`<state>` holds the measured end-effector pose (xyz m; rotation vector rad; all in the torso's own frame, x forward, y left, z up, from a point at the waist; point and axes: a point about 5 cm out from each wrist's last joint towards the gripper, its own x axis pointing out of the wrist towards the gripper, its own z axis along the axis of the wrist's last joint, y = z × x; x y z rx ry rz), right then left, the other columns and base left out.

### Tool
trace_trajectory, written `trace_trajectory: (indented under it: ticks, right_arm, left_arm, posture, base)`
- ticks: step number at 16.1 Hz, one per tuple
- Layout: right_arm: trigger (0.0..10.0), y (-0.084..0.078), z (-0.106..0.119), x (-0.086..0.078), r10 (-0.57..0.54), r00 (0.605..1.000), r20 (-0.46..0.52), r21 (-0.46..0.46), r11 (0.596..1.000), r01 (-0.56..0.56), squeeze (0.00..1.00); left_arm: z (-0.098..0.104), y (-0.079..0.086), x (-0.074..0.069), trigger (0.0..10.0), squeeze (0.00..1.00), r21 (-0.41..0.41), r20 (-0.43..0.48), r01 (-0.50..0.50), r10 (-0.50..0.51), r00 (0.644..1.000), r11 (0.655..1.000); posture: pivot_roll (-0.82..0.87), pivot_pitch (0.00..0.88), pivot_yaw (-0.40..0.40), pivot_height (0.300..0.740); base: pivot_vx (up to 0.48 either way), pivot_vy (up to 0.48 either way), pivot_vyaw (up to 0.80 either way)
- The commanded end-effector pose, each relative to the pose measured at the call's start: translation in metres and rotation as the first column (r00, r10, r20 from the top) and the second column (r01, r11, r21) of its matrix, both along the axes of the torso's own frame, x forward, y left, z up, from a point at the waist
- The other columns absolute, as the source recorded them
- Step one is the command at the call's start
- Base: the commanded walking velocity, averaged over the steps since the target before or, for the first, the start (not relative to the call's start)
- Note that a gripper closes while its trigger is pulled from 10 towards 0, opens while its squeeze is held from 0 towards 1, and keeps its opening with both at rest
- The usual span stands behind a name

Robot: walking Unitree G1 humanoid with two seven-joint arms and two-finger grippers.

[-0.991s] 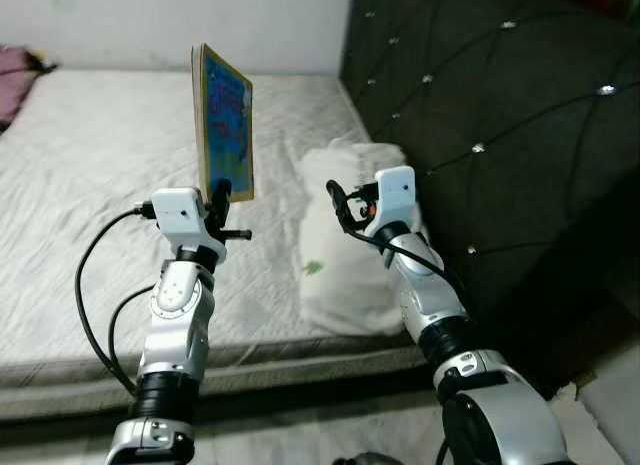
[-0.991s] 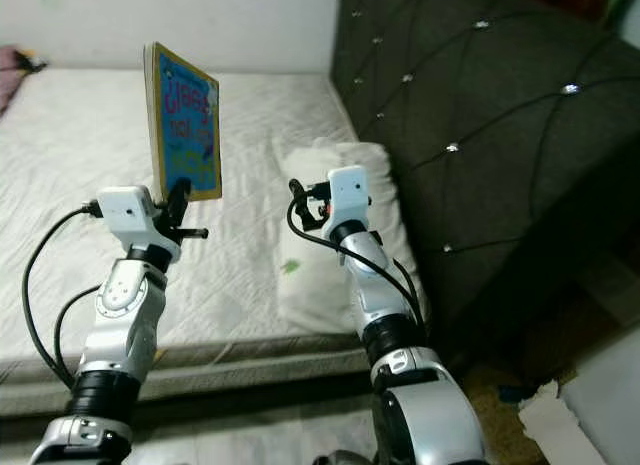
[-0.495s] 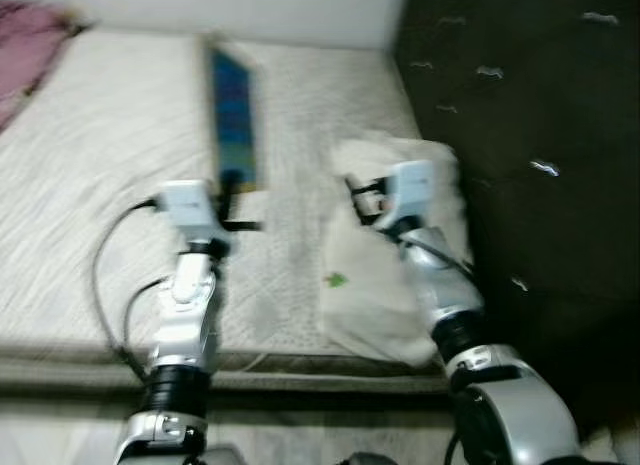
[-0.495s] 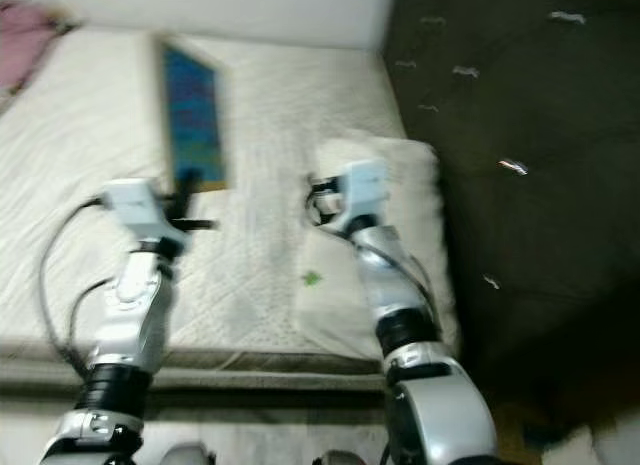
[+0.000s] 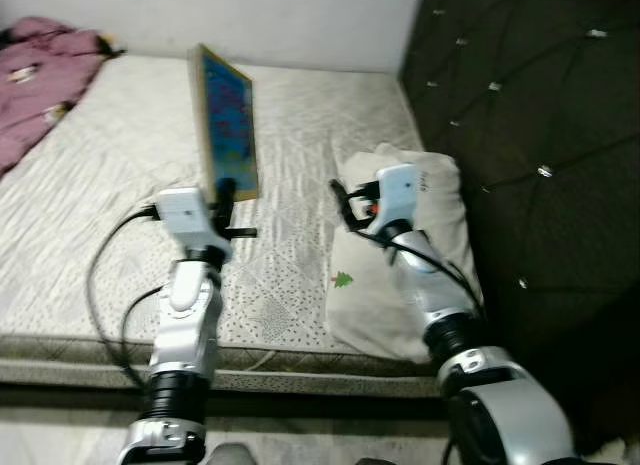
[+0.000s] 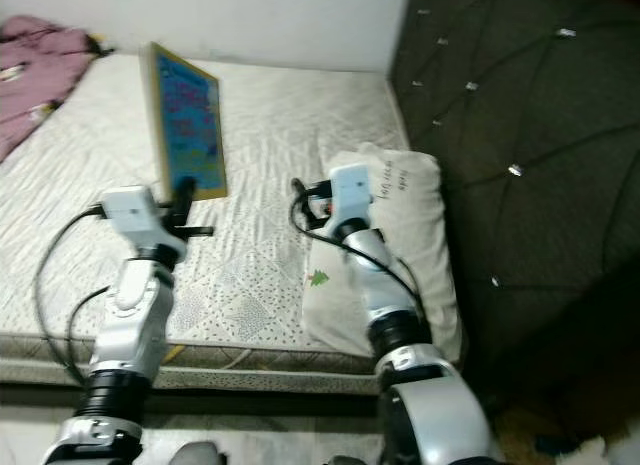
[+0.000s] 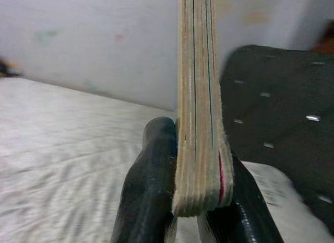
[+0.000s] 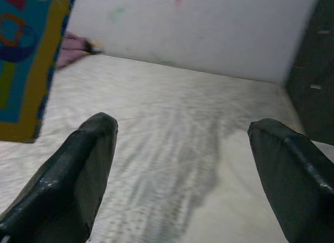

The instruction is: Clean up the room

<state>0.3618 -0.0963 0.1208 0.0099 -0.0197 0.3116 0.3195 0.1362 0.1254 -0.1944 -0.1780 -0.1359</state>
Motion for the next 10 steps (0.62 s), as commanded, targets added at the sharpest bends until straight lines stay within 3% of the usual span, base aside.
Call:
trace_trajectory:
  ticks: [1,6,10]
  right_arm:
    - [10.0,0.008,0.0004,0.0002,0.022,1.0,-0.01,0.004,1.0,-0.022,0.0]
    - [10.0,0.0082,0.0002,0.0001,0.024,1.0,-0.01,0.004,1.0,-0.024,0.0]
    - [10.0,0.0084,0.0009,0.0003,0.026,1.0,-0.008,0.003,1.0,-0.026,0.0]
  left_arm:
    - [0.0108,0.0066,0.0026,10.0,0.0,0.004,0.042,-0.014,0.014,0.999,1.0]
    - [0.0124,0.0071,0.0025,10.0,0.0,-0.003,0.056,-0.023,0.023,0.998,1.0]
    - [0.0162,0.0095,-0.0001,10.0,0.0,-0.019,0.085,-0.013,0.014,0.996,1.0]
  posture:
    - [0.04,0.0,-0.064,0.74]
    - [0.04,0.0,-0.064,0.74]
    - [0.04,0.0,-0.066,0.74]
  base:
    - [0.0,0.48,0.0]
    - [0.0,0.475,0.0]
    - [0.0,0.0,0.0]
